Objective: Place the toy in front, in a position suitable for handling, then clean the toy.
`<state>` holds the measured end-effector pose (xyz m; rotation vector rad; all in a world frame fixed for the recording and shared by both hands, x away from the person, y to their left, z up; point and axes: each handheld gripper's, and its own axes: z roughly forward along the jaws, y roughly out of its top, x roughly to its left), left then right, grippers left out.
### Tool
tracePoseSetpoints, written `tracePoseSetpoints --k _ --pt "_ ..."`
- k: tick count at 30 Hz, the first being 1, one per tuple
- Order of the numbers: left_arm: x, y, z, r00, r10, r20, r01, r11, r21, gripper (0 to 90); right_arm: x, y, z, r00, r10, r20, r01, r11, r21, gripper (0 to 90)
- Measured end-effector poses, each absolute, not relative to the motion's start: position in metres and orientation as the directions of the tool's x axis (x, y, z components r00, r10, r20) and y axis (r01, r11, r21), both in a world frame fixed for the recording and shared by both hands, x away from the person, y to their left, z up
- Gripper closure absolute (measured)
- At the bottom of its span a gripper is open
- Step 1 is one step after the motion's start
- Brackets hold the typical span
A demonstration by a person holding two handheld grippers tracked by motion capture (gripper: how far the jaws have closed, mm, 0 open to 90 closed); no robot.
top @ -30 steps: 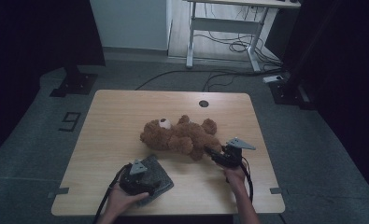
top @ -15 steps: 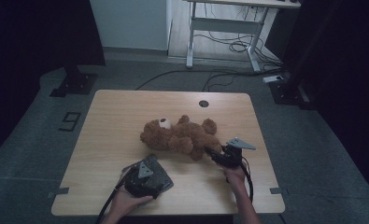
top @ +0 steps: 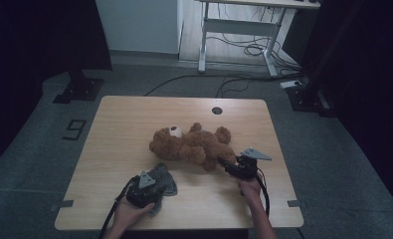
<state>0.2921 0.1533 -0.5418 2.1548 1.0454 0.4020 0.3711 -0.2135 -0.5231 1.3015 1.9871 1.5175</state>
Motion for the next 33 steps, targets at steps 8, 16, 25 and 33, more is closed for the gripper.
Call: tracePoseSetpoints --k 8,16,25,33 --pt "0.291 0.155 -0.54 0.61 0.792 -0.023 0.559 -0.41 0.721 70.6 0.371 -0.214 -0.524 -0.532 0.807 0.257 0.462 0.023 0.887 50.7" --pt "0.288 0.17 -0.521 0.605 0.787 -0.119 0.544 -0.299 0.784 71.7 0.371 -0.214 -0.524 -0.532 0.807 0.258 0.462 0.021 0.887 50.6" --pt "0.286 0.186 -0.504 0.596 0.787 -0.16 0.523 -0.229 0.821 71.6 0.371 -0.214 -0.524 -0.532 0.807 0.257 0.462 0.022 0.887 50.7" --pt "0.282 0.193 -0.492 0.598 0.782 -0.173 0.491 -0.188 0.85 71.5 0.371 -0.214 -0.524 -0.532 0.806 0.258 0.464 0.023 0.885 51.2"
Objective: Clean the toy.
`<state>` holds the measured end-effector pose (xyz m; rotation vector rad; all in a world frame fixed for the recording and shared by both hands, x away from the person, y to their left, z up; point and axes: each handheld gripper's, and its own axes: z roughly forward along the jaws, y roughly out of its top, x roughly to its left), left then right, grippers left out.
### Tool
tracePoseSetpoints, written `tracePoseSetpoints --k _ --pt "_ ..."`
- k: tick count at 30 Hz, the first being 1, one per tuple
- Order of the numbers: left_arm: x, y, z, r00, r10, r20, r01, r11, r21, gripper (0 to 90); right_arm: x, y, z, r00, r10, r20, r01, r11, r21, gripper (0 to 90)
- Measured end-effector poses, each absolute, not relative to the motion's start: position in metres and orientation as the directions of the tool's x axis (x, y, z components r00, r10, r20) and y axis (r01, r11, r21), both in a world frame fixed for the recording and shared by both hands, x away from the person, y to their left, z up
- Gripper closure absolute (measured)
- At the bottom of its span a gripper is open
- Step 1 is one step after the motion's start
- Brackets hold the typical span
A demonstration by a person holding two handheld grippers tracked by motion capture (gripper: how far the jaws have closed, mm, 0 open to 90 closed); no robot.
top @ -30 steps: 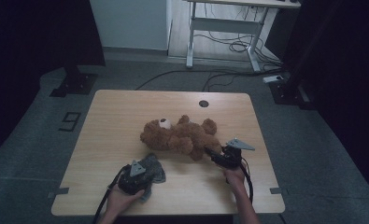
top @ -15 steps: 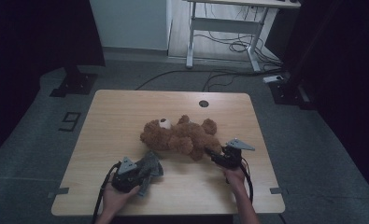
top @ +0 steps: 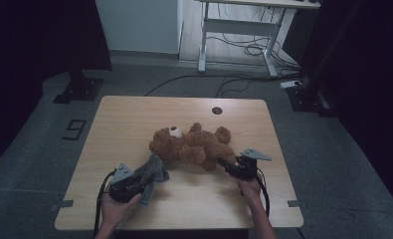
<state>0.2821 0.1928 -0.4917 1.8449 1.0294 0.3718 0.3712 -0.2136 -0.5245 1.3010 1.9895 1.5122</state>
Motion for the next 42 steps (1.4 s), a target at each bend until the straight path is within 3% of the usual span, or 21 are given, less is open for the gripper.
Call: tracePoseSetpoints --k 12,24,34,42 --pt "0.281 0.188 -0.485 0.607 0.778 -0.162 0.47 -0.187 0.863 71.5 0.369 -0.219 -0.523 -0.593 0.753 0.285 0.467 0.033 0.883 60.5" --pt "0.286 0.169 -0.461 0.642 0.756 -0.128 0.414 -0.2 0.888 71.5 0.356 -0.232 -0.52 -0.658 0.693 0.296 0.444 0.039 0.895 62.4" --pt "0.35 0.121 -0.439 0.668 0.736 -0.11 0.417 -0.247 0.875 71.4 0.354 -0.24 -0.519 -0.665 0.688 0.29 0.435 0.041 0.9 62.0" --pt "0.39 0.096 -0.461 0.642 0.762 -0.084 0.486 -0.321 0.813 71.3 0.355 -0.245 -0.52 -0.652 0.699 0.296 0.441 0.032 0.897 61.3"
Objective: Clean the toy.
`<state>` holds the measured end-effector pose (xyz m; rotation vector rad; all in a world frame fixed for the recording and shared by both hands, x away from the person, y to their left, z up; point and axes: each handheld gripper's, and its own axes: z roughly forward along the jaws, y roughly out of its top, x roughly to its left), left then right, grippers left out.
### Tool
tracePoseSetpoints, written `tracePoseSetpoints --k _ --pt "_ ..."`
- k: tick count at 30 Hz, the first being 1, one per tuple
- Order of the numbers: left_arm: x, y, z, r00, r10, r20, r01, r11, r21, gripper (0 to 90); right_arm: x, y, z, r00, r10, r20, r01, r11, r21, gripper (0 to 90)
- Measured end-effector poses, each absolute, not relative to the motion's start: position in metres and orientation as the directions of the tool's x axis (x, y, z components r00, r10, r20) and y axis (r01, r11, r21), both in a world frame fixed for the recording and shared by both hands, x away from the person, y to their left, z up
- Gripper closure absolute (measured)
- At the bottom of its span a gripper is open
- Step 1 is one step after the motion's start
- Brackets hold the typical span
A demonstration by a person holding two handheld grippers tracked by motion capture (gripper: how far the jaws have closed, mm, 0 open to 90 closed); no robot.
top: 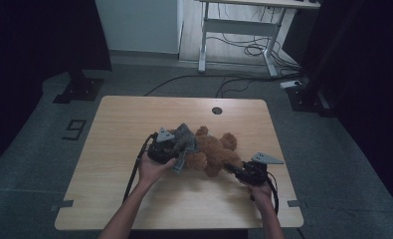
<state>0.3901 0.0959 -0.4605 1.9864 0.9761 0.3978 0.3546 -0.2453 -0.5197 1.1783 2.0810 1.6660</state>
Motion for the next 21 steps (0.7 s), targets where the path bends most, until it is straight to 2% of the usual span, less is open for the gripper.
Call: tracePoseSetpoints --k 5,14,21 --pt "0.384 0.103 -0.473 0.643 0.76 -0.1 0.489 -0.306 0.817 71.5 0.356 -0.247 -0.52 -0.646 0.707 0.288 0.441 0.037 0.897 60.7" --pt "0.373 0.132 -0.466 0.591 0.805 -0.051 0.473 -0.295 0.831 71.9 0.358 -0.251 -0.52 -0.64 0.709 0.297 0.452 0.035 0.891 60.7" --pt "0.377 0.159 -0.471 0.548 0.831 -0.092 0.509 -0.243 0.826 71.5 0.358 -0.251 -0.522 -0.646 0.702 0.299 0.448 0.033 0.893 60.4"
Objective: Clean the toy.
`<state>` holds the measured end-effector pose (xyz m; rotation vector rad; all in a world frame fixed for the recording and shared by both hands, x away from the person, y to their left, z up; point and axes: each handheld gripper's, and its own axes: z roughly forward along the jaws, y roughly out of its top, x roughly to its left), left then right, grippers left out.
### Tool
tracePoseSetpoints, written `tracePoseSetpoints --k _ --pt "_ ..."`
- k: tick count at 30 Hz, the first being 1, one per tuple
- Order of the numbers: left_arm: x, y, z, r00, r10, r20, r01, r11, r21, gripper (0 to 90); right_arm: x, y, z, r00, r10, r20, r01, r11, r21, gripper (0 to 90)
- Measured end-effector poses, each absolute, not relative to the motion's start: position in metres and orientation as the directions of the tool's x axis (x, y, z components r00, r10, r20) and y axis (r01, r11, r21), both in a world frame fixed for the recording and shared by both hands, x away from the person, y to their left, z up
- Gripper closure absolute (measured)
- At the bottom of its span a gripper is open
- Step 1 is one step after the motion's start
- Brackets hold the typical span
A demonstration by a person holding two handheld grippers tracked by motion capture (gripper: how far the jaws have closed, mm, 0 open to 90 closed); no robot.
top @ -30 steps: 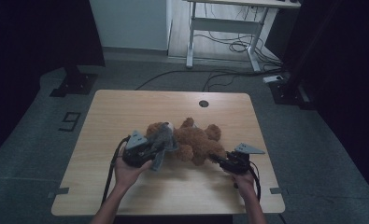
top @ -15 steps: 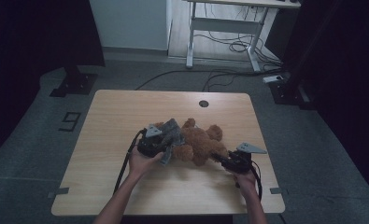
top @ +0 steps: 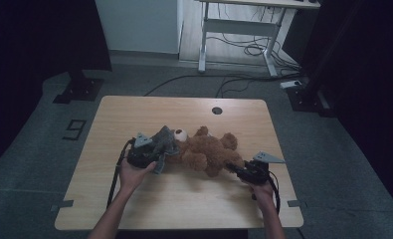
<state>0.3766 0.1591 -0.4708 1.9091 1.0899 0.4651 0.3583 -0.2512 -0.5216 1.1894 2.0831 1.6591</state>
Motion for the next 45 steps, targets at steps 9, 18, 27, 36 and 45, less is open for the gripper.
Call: tracePoseSetpoints --k 9,18,27,36,45 --pt "0.377 0.168 -0.491 0.564 0.81 -0.159 0.562 -0.237 0.793 71.3 0.362 -0.249 -0.526 -0.63 0.713 0.308 0.461 0.024 0.887 58.5" --pt "0.373 0.16 -0.489 0.581 0.797 -0.165 0.563 -0.247 0.789 71.2 0.375 -0.25 -0.529 -0.593 0.741 0.315 0.464 -0.006 0.886 57.5" --pt "0.368 0.122 -0.446 0.651 0.75 -0.117 0.458 -0.265 0.849 71.2 0.375 -0.25 -0.529 -0.595 0.734 0.327 0.47 -0.013 0.883 56.1" --pt "0.388 0.071 -0.47 0.658 0.745 -0.11 0.494 -0.317 0.81 70.8 0.375 -0.251 -0.529 -0.6 0.731 0.325 0.467 -0.01 0.884 56.2" --pt "0.379 0.092 -0.472 0.639 0.764 -0.09 0.487 -0.311 0.816 71.6 0.375 -0.251 -0.529 -0.605 0.728 0.321 0.465 -0.004 0.885 56.2"
